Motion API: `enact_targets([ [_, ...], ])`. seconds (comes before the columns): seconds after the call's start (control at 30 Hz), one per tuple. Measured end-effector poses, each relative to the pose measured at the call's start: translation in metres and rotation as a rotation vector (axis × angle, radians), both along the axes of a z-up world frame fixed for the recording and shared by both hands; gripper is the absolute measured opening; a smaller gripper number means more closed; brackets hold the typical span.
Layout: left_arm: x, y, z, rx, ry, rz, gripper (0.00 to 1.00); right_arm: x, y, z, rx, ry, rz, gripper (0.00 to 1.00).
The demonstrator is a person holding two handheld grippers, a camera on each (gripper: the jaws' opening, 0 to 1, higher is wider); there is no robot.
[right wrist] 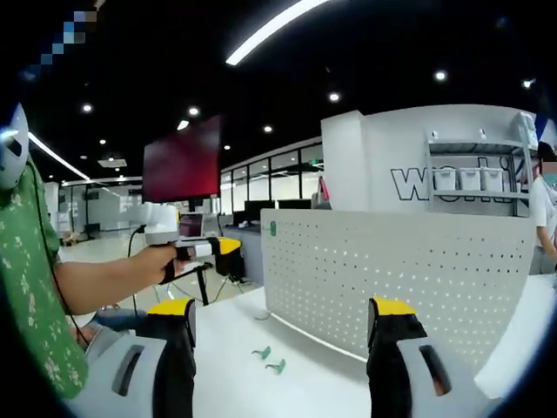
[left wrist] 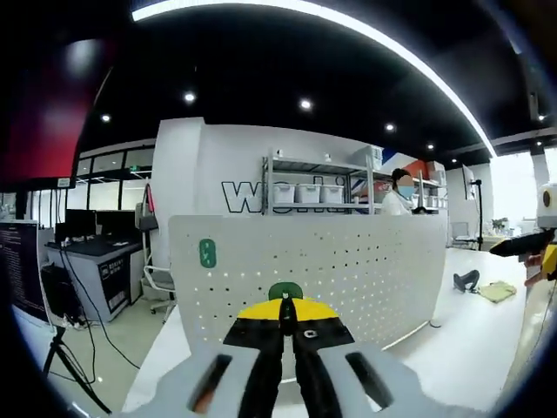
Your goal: Insert the hook assembly into the mounting plate slot until the hook locks in place.
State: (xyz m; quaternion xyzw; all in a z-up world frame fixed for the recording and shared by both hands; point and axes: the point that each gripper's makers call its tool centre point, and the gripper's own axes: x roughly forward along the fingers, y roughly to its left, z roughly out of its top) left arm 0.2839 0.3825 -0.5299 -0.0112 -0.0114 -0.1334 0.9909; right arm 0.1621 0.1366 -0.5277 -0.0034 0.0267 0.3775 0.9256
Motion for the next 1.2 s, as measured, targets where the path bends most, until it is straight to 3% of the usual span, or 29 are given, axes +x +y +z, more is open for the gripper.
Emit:
enact_targets([
  [0.47,0.052,0.004,0.035,0.003,-0.072,0.063,0.02,0.013,-0.001,-0.003,-0.002,0.007,-0.013,0.83],
  [1.2,0.109,0.008,0.031,0.030,-0.093,0.116,0.02,0.025,-0.007,-0.003,-0.023,0.020,-0.013,0.83],
])
